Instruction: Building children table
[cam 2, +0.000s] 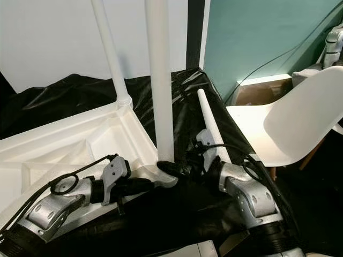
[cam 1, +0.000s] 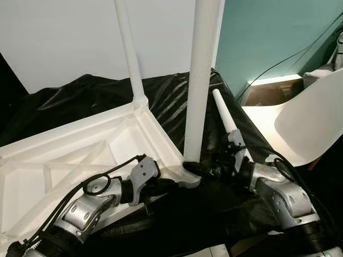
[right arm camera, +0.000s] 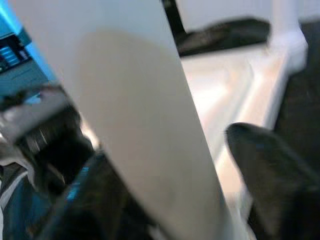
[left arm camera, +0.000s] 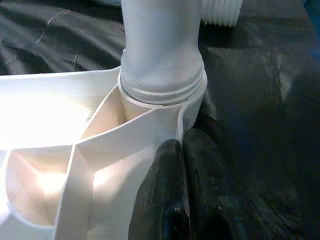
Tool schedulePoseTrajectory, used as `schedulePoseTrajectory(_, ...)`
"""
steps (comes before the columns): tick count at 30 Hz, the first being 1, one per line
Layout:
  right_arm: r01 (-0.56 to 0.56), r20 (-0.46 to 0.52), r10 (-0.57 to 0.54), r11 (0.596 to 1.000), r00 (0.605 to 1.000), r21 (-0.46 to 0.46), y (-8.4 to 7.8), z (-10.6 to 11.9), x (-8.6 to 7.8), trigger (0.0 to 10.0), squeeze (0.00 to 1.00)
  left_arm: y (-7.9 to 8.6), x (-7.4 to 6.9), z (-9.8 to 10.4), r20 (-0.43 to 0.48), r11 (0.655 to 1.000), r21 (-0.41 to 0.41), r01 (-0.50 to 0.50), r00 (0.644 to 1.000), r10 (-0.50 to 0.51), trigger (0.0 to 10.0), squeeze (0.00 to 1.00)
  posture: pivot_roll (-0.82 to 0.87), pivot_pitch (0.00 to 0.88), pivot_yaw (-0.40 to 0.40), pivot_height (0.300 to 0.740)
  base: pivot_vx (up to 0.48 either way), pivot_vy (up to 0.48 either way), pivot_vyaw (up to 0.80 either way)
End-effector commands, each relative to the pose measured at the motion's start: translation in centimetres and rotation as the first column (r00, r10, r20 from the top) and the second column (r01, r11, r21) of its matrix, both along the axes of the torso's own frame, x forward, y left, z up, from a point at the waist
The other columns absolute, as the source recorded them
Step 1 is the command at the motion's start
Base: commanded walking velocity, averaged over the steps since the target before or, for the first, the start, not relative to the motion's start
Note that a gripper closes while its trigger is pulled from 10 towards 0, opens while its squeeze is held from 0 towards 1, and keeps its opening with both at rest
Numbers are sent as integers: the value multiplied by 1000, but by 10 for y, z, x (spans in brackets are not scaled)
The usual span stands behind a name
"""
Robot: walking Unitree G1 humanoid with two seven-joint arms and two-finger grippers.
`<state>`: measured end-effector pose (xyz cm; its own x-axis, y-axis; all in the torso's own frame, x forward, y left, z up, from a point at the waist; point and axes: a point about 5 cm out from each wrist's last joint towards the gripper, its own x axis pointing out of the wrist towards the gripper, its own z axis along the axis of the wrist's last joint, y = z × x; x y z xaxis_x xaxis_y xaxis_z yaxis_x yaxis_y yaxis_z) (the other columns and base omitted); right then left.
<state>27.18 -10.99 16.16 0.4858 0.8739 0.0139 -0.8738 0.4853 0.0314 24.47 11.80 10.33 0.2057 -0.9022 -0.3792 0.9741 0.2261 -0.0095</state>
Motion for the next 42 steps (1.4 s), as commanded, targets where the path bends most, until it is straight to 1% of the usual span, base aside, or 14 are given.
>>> schedulePoseTrajectory(1,-5,40,5,1000,999,-16,1,4,-1,10000,816,6,-11,-21,-105,997,71,34,994,-26,0,0,15,0,8,740,0,0,0)
schedulePoseTrajectory(2,-17,63,19,999,998,-37,2,5,-2,10000,0,6,-11,-21,-106,997,70,36,994,-29,0,0,14,0,9,740,0,0,0)
schedulePoseTrajectory(13,-162,112,190,962,975,-218,-20,8,11,10000,0,2,-9,-20,-96,996,63,58,994,-52,353,0,2,0,13,740,0,0,0)
schedulePoseTrajectory(14,-169,99,196,959,976,-228,-22,6,15,4667,0,2,-7,-19,-86,997,63,48,995,-43,7294,0,4,0,13,740,0,0,0)
schedulePoseTrajectory(15,-175,92,203,953,975,-246,-23,3,19,745,0,1,-6,-19,-78,997,64,43,996,-38,10000,0,6,0,14,740,0,0,0)
schedulePoseTrajectory(19,-178,87,208,947,974,-266,-24,-1,25,0,0,1,-5,-19,-73,997,65,39,997,-34,10000,0,11,0,14,740,0,0,0)
schedulePoseTrajectory(20,-179,90,212,942,973,-284,-23,-3,29,3098,0,1,-5,-19,-72,997,64,38,997,-33,10000,0,13,0,15,740,0,0,0)
schedulePoseTrajectory(23,-177,94,214,938,972,-296,-22,-4,32,4235,0,2,-5,-19,-71,997,64,37,997,-32,10000,0,13,0,15,740,0,0,0)
schedulePoseTrajectory(24,-181,96,221,933,971,-310,-20,-5,35,10000,0,2,-5,-18,-68,997,65,34,997,-30,10000,0,13,0,15,740,0,0,0)
schedulePoseTrajectory(25,-181,96,221,933,971,-310,-20,-5,35,10000,0,2,-5,-18,-68,997,65,34,997,-30,10000,0,13,0,15,740,0,0,0)
schedulePoseTrajectory(26,-193,99,234,930,967,-314,-17,-6,38,9608,0,3,-5,-18,-64,997,66,30,998,-26,10000,0,24,0,12,740,0,0,0)
schedulePoseTrajectory(27,-206,98,246,928,964,-309,-14,-6,40,0,0,3,-4,-18,-61,997,67,27,998,-23,10000,0,31,0,8,740,0,0,0)
schedulePoseTrajectory(37,-132,108,156,972,982,-196,2,-17,28,0,0,3,-6,-18,-53,998,56,4,999,-1,10000,0,43,0,-3,740,0,0,0)
schedulePoseTrajectory(42,374,144,-376,926,915,47,2,-20,30,0,0,4,-6,-18,-52,998,56,0,999,3,10000,0,41,0,1,740,0,0,0)
